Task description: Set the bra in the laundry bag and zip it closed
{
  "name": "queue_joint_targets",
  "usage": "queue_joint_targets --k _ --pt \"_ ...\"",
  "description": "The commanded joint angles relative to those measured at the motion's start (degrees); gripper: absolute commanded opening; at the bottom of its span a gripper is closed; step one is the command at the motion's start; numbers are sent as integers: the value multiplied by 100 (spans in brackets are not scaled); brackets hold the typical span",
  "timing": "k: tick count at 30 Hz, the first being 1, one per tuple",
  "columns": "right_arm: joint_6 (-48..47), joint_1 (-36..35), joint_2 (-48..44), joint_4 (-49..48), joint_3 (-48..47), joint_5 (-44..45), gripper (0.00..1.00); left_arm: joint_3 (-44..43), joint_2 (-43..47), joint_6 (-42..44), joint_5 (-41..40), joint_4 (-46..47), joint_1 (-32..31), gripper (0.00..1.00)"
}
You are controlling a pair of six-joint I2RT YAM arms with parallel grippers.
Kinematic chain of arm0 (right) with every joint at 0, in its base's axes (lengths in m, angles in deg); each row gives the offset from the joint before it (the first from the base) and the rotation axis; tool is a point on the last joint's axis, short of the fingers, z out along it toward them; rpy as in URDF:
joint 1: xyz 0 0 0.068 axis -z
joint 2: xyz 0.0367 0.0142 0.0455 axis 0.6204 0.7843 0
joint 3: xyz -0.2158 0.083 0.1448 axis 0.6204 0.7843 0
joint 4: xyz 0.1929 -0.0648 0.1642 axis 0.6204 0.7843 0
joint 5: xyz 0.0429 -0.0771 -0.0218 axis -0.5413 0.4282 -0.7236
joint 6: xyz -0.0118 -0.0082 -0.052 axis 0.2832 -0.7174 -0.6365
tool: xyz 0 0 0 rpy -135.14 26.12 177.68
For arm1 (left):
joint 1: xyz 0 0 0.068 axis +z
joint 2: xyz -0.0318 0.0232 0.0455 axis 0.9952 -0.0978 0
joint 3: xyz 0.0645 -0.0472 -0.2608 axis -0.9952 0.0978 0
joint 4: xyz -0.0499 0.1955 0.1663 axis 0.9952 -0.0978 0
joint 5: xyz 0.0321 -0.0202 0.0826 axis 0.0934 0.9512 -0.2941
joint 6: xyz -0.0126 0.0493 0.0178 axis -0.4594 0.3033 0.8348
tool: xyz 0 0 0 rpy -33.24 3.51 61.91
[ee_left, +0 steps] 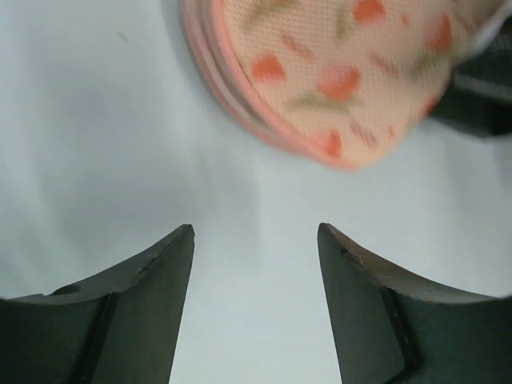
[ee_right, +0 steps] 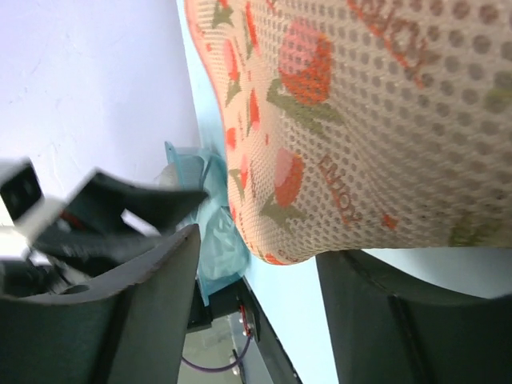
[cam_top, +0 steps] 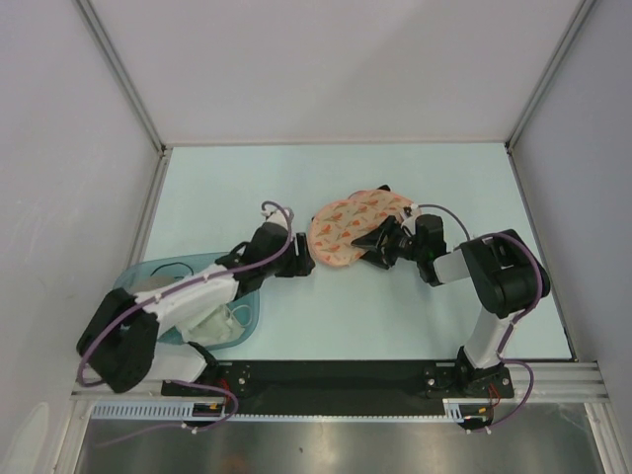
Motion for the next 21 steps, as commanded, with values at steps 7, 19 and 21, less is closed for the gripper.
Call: queue_joint_targets --k 7,19,21 --pt "540 -32 102 -767 -175 -73 66 727 288 -539 231 1897 -1182 57" --pt "1945 -234 23 -600 -202 428 59 -38 -846 94 -833 2514 -1438 52" --pt "2078 -278 14 -557 -219 542 59 -100 -978 173 -903 2601 -1438 52"
